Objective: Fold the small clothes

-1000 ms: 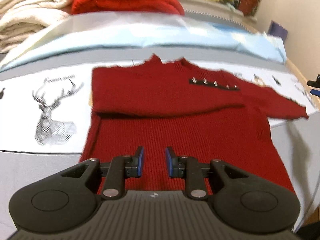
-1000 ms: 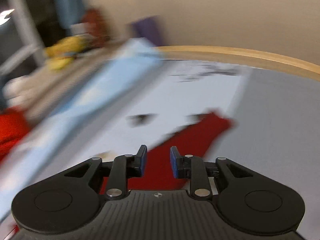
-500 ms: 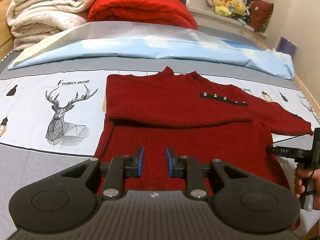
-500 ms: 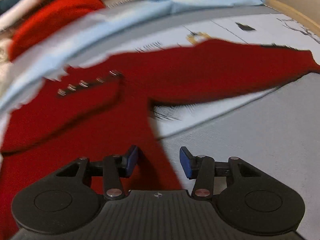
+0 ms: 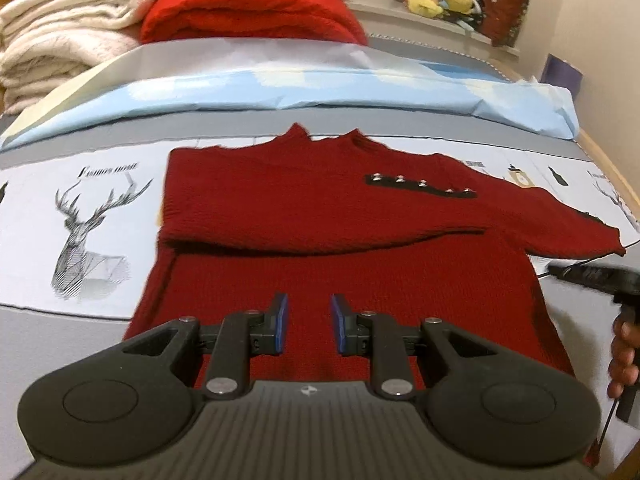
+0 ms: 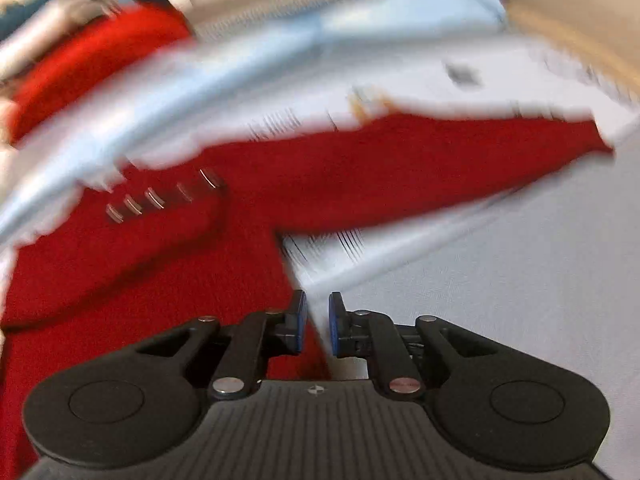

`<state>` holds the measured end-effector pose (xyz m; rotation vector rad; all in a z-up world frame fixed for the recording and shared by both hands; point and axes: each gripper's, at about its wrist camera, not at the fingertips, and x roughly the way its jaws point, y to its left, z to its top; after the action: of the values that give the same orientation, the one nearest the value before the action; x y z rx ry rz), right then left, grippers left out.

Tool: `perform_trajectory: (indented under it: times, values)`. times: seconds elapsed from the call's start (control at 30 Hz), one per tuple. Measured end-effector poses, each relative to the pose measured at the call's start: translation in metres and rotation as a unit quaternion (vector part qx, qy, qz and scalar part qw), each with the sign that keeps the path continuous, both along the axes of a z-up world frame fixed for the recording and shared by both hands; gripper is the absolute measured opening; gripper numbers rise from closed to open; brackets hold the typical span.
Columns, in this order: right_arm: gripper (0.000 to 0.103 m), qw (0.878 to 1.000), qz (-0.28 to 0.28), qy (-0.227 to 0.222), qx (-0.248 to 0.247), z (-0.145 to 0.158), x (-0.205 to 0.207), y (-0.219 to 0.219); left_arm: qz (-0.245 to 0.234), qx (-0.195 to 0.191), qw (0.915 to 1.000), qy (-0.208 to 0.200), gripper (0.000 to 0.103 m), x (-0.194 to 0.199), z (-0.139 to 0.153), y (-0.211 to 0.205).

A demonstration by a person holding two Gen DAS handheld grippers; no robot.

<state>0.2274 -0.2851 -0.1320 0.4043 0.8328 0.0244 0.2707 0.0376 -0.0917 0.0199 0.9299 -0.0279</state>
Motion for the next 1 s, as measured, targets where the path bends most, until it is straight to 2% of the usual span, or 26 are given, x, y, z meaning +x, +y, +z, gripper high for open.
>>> perform_trajectory:
  times: [0.03,0.1,0.13,0.2,0.27,0.33,0.4,0.5,0.57,0.63,0.77,0.8,0.83,0.9,0.93,1.0]
  values:
    - [0.014,0.999,0.025,0.019,0.011,-0.007,0.003,0.004,-0.004,0.0,1.0,-0.006,0.025,0.001,-0.001,-0.005]
    - [0.014,0.991,0.055,0.116,0.028,-0.035,0.009,0.008,-0.017,0.0,0.9997,-0.015,0.025,0.002,-0.003,-0.016]
    - [0.009,0.992,0.049,0.115,0.035,-0.038,0.005,0.005,-0.025,-0.002,0.9995,-0.017,0.025,0.005,-0.004,-0.021]
    - [0.009,0.992,0.034,0.118,0.033,-0.025,0.004,0.004,-0.037,-0.018,0.999,-0.015,0.025,0.012,-0.008,-0.029]
    - [0.018,0.995,0.011,0.102,0.02,-0.006,0.001,0.002,-0.05,-0.017,0.9985,-0.015,0.025,0.026,-0.014,-0.042]
    - [0.028,0.996,0.001,0.082,0.033,0.01,-0.004,-0.002,-0.075,-0.002,0.9969,-0.024,0.025,0.041,-0.022,-0.06]
    - [0.031,0.996,0.0,0.071,0.061,0.022,-0.004,-0.008,-0.094,0.014,0.9951,-0.027,0.025,0.057,-0.036,-0.079]
    - [0.034,0.996,0.01,0.07,0.056,0.026,0.006,-0.012,-0.108,0.017,0.9938,-0.02,0.025,0.082,-0.06,-0.104]
    - [0.034,0.995,0.016,0.075,0.056,0.028,0.007,-0.012,-0.111,0.031,0.9931,-0.02,0.029,0.099,-0.078,-0.12]
    - [0.034,0.994,0.012,0.084,0.064,0.024,0.011,-0.014,-0.12,0.049,0.9914,-0.017,0.045,0.113,-0.095,-0.137]
    - [0.034,0.994,0.008,0.086,0.073,0.019,0.019,-0.017,-0.137,0.082,0.9872,0.006,0.047,0.134,-0.125,-0.157]
    - [0.034,0.994,0.009,0.084,0.074,0.02,0.02,-0.017,-0.136,0.099,0.9858,0.005,0.043,0.138,-0.13,-0.158]
    - [0.034,0.994,0.01,0.083,0.074,0.021,0.02,-0.018,-0.135,0.116,0.9839,0.006,0.024,0.142,-0.134,-0.158]
    - [0.034,0.994,0.013,0.082,0.072,0.02,0.022,-0.018,-0.137,0.112,0.9842,0.002,0.011,0.146,-0.129,-0.146]
    - [0.034,0.994,0.013,0.084,0.071,0.019,0.023,-0.018,-0.133,0.099,0.9862,-0.01,0.01,0.145,-0.119,-0.134]
    - [0.034,0.993,0.013,0.089,0.071,0.017,0.025,-0.018,-0.113,0.095,0.9881,-0.044,0.008,0.136,-0.092,-0.103]
